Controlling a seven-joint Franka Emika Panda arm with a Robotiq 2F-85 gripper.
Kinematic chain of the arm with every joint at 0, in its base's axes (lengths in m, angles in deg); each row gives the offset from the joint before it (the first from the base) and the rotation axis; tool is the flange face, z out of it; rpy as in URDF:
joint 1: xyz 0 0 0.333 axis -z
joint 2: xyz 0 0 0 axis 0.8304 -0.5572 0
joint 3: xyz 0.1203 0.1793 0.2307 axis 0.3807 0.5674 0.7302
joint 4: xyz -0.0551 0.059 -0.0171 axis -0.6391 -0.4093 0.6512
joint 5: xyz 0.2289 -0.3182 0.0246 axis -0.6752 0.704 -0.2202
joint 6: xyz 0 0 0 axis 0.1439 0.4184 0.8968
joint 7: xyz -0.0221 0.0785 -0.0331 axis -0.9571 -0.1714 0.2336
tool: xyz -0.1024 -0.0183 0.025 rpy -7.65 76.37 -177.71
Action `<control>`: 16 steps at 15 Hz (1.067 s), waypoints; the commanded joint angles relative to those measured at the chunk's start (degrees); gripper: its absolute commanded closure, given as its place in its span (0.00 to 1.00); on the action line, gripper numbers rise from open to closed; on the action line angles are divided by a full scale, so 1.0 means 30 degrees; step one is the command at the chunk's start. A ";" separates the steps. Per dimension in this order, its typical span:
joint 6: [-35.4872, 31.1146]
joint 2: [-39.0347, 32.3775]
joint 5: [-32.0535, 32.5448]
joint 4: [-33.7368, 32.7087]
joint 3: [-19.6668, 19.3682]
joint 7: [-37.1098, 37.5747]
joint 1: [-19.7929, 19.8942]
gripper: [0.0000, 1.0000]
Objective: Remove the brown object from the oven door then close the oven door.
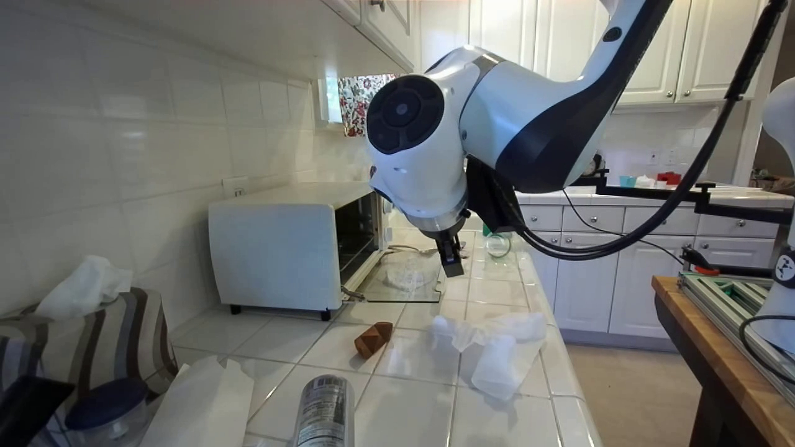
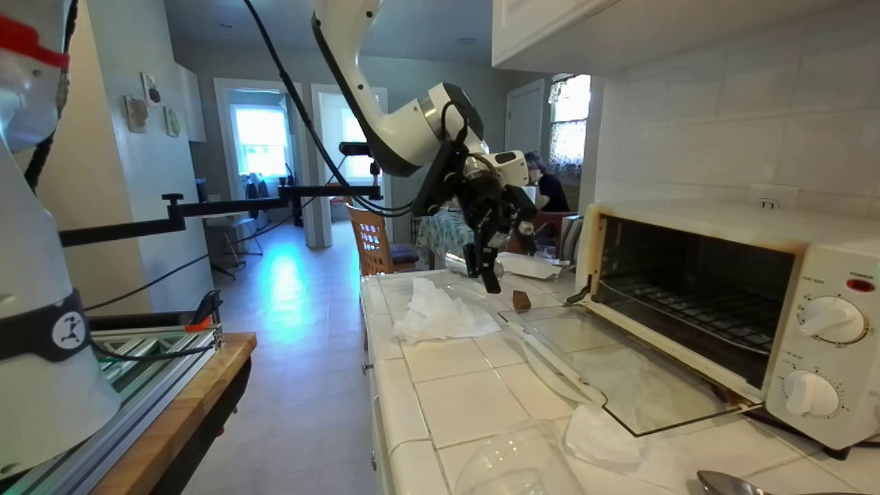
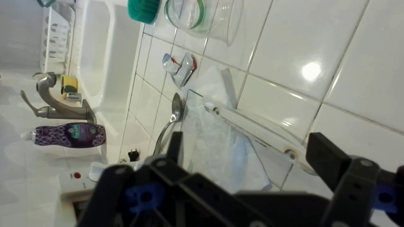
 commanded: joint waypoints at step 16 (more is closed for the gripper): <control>-0.4864 -0.2545 0.4632 -0.3046 0.0650 -0.2031 0.0984 0.00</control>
